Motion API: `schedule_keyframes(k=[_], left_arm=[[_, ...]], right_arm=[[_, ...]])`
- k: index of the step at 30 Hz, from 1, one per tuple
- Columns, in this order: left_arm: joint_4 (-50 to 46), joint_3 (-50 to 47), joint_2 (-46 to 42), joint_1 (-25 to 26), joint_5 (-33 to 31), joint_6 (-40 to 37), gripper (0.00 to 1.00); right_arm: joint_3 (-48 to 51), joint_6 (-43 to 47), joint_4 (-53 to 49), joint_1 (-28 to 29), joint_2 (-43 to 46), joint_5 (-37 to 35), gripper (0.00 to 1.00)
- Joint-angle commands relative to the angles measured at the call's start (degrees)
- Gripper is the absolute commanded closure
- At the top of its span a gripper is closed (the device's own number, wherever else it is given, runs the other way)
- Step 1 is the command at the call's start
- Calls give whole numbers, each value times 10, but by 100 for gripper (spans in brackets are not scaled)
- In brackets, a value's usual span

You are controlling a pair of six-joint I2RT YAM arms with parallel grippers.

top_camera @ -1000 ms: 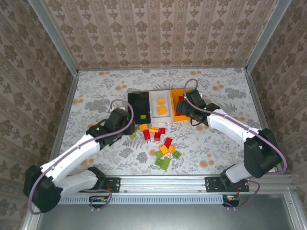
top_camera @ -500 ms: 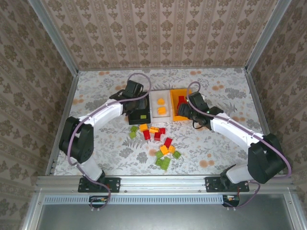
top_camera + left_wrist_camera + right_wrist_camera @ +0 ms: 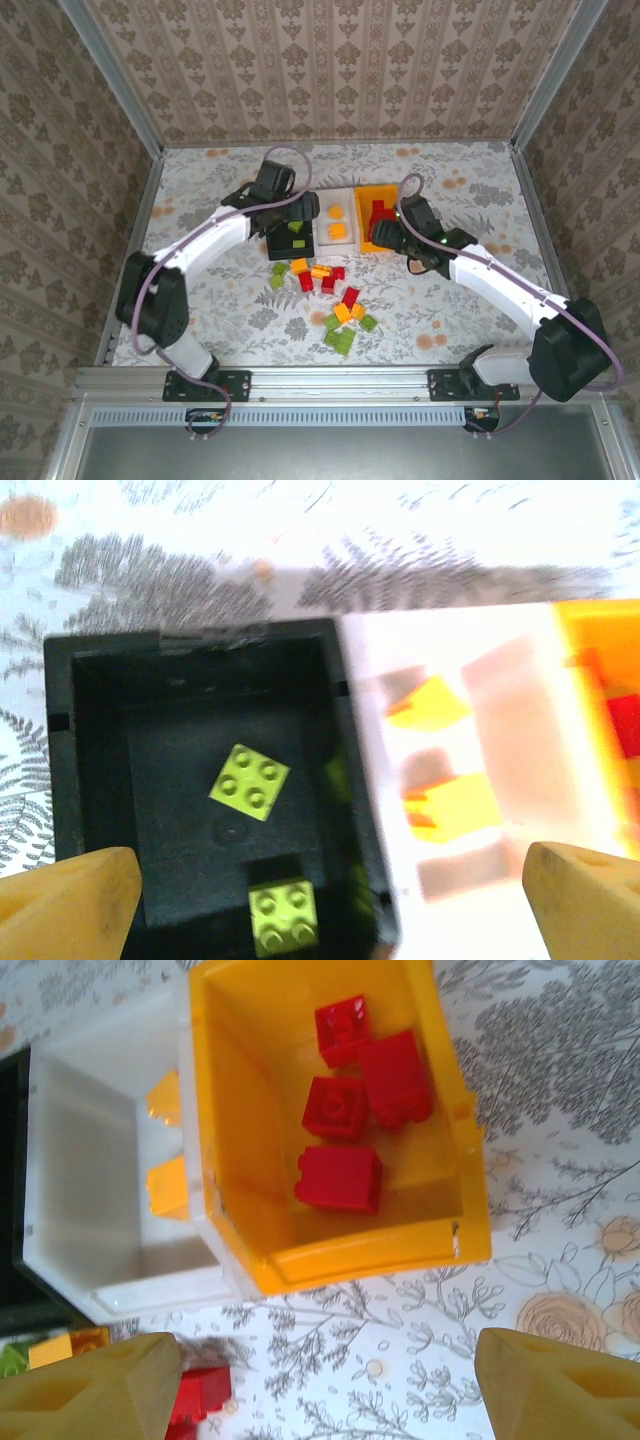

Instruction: Sort the legos into containers by color

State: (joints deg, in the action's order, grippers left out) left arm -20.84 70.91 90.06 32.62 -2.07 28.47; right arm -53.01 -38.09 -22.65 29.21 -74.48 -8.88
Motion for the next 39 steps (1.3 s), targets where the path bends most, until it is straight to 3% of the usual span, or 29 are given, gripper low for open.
schedule_keyframes(k=[1,9,12,17,22,26,33,39], left_arm=[[-2,-38,-88,27,18,10,0],[0,-217,-272,131,-41,48,0],[-1,-280,-328,142,-50,84,0],[-12,-347,-394,143,-55,130,0],[-35,-371,-423,140,-73,141,0],[-37,-380,-430,135,-74,147,0],[-39,-386,-432,124,-70,148,0],[-40,-390,-437,116,-68,149,0]], right_arm=[[17,29,-38,23,12,27,22],[70,69,-52,107,4,81,25],[93,77,-61,137,3,86,28],[119,73,-75,197,-9,73,24],[123,72,-78,248,-40,51,24],[123,73,-77,257,-72,38,27],[116,77,-75,261,-104,28,37],[118,77,-67,262,-102,35,54]])
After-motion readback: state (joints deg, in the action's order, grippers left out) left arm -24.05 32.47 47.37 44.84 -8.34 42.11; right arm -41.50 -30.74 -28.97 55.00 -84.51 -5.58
